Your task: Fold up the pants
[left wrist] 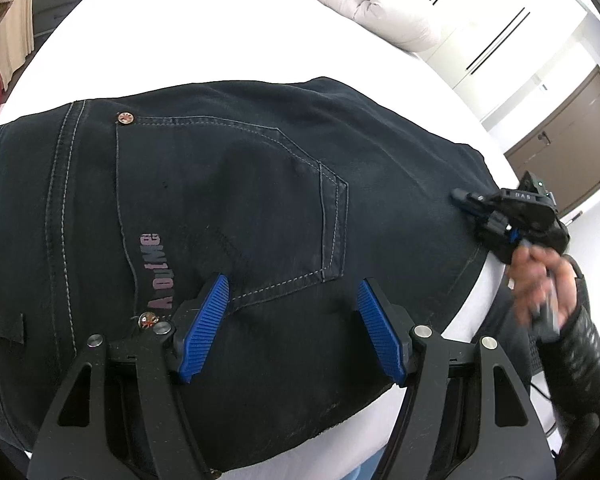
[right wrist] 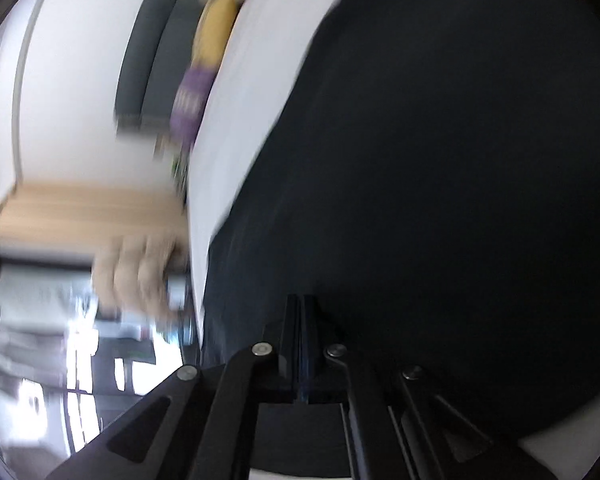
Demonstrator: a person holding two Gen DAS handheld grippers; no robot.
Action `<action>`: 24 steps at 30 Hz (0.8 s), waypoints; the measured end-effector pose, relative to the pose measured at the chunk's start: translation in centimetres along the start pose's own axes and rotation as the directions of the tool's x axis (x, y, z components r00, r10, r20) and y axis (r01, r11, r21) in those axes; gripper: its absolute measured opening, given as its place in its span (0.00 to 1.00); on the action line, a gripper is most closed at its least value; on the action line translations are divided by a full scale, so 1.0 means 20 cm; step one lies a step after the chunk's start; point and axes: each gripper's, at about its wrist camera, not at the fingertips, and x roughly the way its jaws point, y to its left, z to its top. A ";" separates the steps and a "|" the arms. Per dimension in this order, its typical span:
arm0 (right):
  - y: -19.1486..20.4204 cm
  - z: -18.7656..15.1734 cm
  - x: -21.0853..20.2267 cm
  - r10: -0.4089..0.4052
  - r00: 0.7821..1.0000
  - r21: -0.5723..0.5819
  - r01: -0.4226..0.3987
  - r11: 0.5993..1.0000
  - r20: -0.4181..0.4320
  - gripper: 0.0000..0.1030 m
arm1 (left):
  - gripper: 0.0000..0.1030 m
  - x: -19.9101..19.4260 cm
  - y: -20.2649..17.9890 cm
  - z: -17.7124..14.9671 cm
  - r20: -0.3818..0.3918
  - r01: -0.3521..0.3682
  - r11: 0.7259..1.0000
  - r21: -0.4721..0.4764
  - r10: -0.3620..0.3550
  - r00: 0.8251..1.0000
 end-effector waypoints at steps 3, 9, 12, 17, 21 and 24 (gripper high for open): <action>-0.14 0.19 -0.27 -0.083 0.981 0.037 0.078 0.996 0.177 0.00 | 0.64 -0.01 -0.01 -0.01 0.001 -0.006 1.000 0.006 0.006 1.000; -0.37 0.41 -0.74 -0.291 0.848 0.309 0.160 0.937 0.444 0.01 | 0.64 -0.04 -0.06 -0.02 0.014 -0.020 1.000 -0.008 0.020 1.000; -0.18 0.37 -0.71 -0.194 0.886 0.182 0.126 0.975 0.422 0.05 | 0.63 -0.13 -0.12 0.00 0.050 -0.033 0.999 -0.007 0.033 0.998; 0.16 0.11 -0.15 0.074 0.993 -0.038 -0.071 0.997 0.092 0.05 | 0.55 -0.02 -0.33 0.21 0.056 0.123 0.991 0.050 -0.126 0.990; 0.23 0.02 0.27 0.042 0.994 -0.025 -0.045 0.999 -0.105 0.05 | 0.40 0.28 -0.41 0.35 -0.043 0.177 0.984 0.015 -0.176 0.983; 0.13 0.11 0.31 0.007 0.997 0.028 -0.005 1.000 -0.078 0.00 | 0.33 0.41 -0.38 0.38 -0.087 0.156 0.987 -0.041 -0.159 0.983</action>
